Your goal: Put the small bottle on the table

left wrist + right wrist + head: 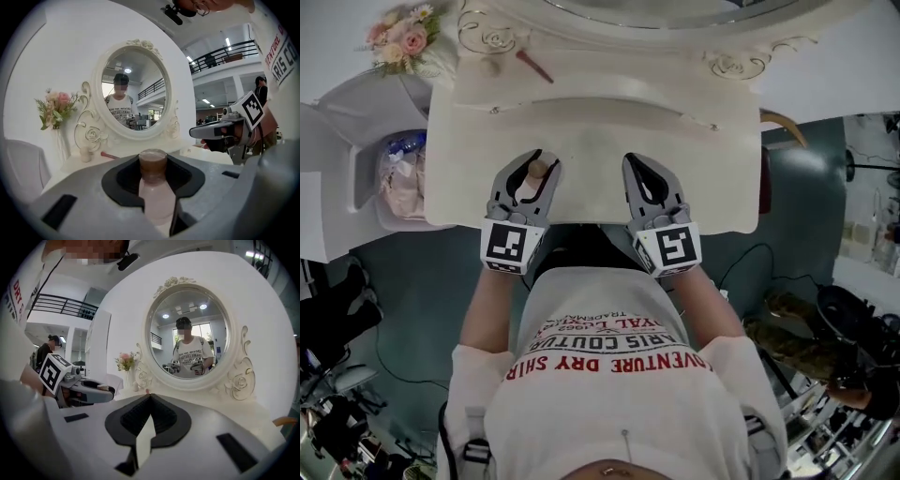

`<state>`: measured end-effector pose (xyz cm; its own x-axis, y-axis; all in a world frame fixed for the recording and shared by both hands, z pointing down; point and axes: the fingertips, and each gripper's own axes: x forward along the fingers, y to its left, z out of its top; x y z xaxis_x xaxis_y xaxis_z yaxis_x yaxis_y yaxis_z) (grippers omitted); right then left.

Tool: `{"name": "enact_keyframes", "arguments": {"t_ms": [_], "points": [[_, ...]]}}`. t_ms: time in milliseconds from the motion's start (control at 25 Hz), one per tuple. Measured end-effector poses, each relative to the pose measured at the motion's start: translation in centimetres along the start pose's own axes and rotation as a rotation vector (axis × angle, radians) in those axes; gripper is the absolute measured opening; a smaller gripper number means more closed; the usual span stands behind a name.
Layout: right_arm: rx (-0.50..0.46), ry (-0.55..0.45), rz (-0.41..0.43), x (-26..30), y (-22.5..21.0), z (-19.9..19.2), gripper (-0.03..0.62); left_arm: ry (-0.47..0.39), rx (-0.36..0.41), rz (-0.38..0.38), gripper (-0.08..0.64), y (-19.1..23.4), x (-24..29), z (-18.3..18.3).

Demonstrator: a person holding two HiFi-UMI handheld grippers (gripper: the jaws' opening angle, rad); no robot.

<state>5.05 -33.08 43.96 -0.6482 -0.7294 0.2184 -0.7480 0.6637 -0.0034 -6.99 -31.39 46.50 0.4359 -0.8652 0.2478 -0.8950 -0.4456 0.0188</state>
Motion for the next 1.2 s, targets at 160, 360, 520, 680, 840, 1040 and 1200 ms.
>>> {"name": "enact_keyframes", "arguments": {"t_ms": [160,360,520,680,840,1040,1200], "points": [[0.009,0.005,0.039,3.5,-2.6,-1.8,-0.002,0.015,0.003,0.018,0.135,1.8,4.4,-2.4],[0.045,0.058,0.061,6.7,-4.4,-4.9,-0.002,0.083,-0.017,0.049,0.135,3.5,7.7,-6.1],[0.048,0.084,0.072,8.6,-4.8,-6.4,-0.002,0.107,-0.030,0.055,0.135,4.6,9.5,-7.8],[0.050,0.095,0.085,9.9,-4.8,-6.9,-0.002,0.117,-0.042,0.070,0.135,5.5,10.3,-8.7],[0.049,0.102,0.089,10.7,-4.8,-7.2,-0.002,0.113,-0.051,0.073,0.135,5.9,10.7,-9.1],[0.057,0.109,0.078,10.7,-4.8,-7.6,-0.002,0.092,-0.037,0.066,0.135,5.7,10.7,-9.1],[0.054,0.109,0.077,10.4,-4.5,-7.6,-0.002,0.074,0.001,0.062,0.135,5.3,10.2,-9.3]]}}
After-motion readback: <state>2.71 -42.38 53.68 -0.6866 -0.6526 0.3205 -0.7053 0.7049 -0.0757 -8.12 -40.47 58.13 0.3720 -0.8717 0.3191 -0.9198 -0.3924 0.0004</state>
